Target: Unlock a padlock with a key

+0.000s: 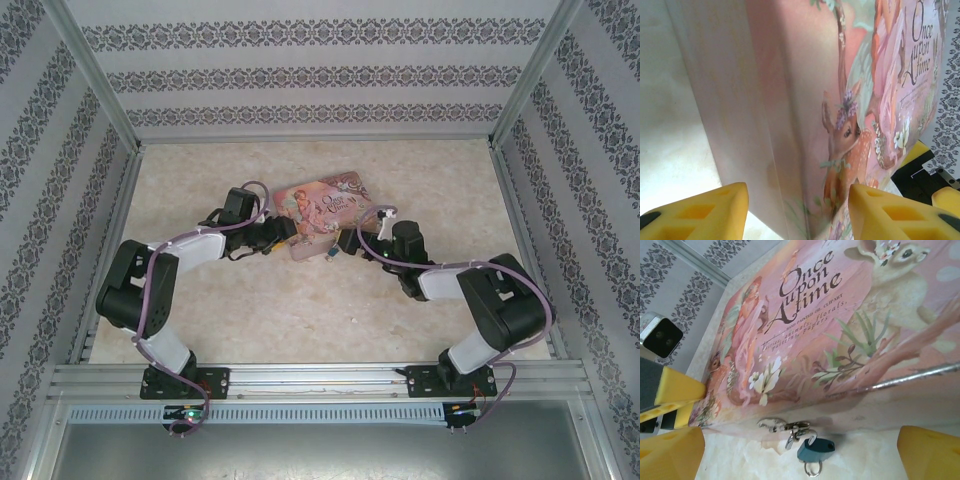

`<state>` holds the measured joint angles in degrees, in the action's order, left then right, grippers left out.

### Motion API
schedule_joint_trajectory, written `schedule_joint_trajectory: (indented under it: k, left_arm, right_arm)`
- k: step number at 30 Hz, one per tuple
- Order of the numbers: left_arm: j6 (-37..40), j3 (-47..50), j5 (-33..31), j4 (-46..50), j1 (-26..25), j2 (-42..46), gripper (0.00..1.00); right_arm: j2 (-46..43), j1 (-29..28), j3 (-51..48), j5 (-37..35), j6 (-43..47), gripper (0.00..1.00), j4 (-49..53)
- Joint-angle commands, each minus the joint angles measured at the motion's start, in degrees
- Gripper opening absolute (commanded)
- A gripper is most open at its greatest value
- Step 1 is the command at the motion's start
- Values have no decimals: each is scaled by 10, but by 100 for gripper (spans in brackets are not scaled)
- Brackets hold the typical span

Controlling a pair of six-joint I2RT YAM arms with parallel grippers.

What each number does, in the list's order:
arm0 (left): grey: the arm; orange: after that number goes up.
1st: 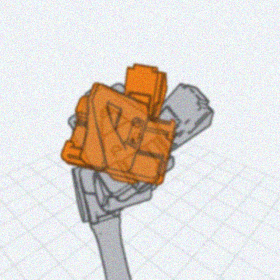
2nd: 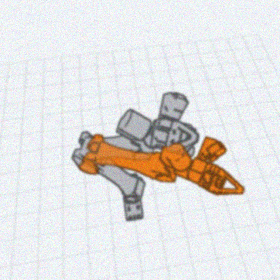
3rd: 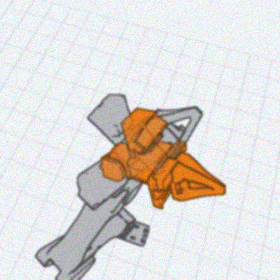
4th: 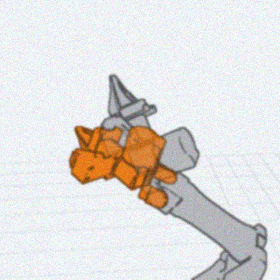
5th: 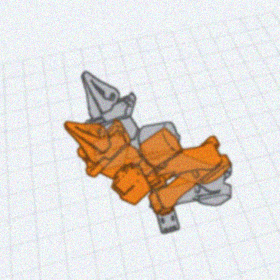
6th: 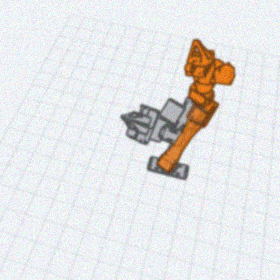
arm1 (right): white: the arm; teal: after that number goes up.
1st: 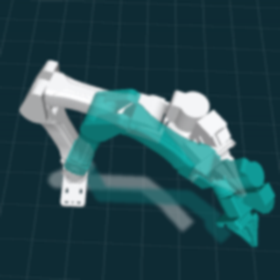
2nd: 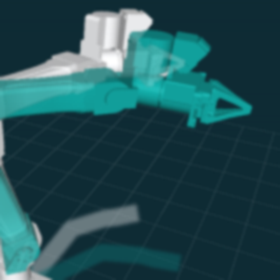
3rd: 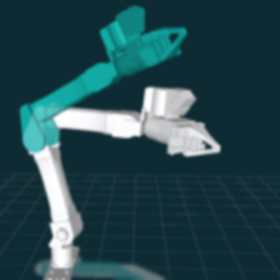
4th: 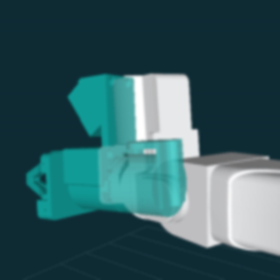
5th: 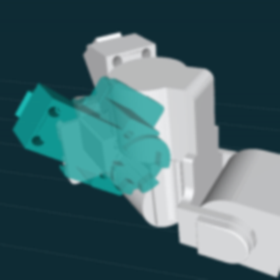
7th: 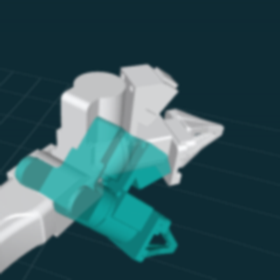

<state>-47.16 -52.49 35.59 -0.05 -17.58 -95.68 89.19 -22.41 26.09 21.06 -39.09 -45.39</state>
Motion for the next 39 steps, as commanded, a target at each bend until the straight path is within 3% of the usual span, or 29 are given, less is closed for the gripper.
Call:
schedule_joint_trajectory:
  k: [1, 16, 24, 39]
  left_arm:
    - [-1, -6, 2, 24, 17, 29, 55]
    - [30, -59, 10, 58, 34, 91, 46]
    - [-14, -74, 53, 8, 21, 58, 40]
    - [-9, -125, 73, 9, -24, -29, 35]
  right_arm:
    - [-34, 9, -20, -2, 18, 98, -2]
    - [-70, 15, -38, 65, 26, 86, 7]
    - [-40, 13, -28, 79, 17, 82, -10]
    - [44, -17, -7, 85, 1, 75, -71]
